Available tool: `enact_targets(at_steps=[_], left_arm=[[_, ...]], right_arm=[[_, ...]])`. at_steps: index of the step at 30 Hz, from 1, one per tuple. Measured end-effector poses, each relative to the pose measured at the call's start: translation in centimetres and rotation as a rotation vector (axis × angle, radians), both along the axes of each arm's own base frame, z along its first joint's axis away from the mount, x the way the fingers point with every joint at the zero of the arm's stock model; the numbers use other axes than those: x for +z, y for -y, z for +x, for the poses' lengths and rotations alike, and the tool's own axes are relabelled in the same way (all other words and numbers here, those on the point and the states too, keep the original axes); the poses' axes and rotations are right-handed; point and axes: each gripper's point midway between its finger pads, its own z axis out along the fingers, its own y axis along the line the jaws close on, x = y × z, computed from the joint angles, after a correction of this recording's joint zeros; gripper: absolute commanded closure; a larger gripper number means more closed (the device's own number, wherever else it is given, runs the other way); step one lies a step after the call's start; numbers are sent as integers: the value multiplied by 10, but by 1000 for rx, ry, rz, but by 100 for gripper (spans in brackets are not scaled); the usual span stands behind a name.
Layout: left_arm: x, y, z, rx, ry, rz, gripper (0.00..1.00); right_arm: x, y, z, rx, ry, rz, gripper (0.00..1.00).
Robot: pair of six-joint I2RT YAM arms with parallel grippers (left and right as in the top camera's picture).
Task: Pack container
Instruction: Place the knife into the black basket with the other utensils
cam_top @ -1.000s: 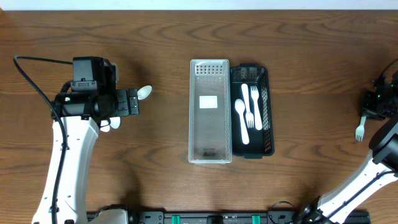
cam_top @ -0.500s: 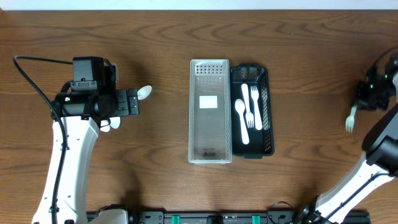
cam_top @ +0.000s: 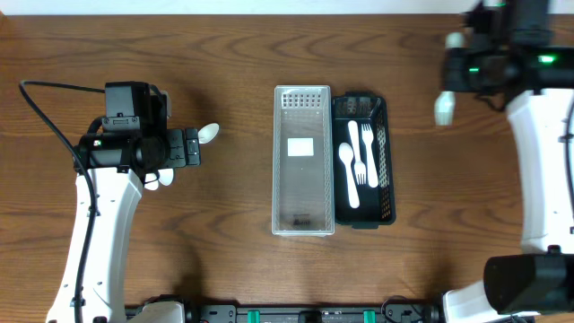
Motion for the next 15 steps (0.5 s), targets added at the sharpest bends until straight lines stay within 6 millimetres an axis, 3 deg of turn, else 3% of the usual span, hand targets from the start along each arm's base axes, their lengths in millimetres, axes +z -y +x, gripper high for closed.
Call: enact_targets(at_steps=[2, 7, 11, 15], left_arm=[[0, 0, 0, 0, 0, 0, 2], [0, 0, 0, 0, 0, 0, 2], [0, 0, 0, 0, 0, 0, 2], [0, 0, 0, 0, -1, 0, 2]], right_arm=[[-7, -40, -3, 59, -27, 20, 99], [-35, -96, -8, 150, -103, 30, 99], [-87, -130, -13, 199, -233, -1, 99], [-150, -143, -23, 199, -391, -47, 99]])
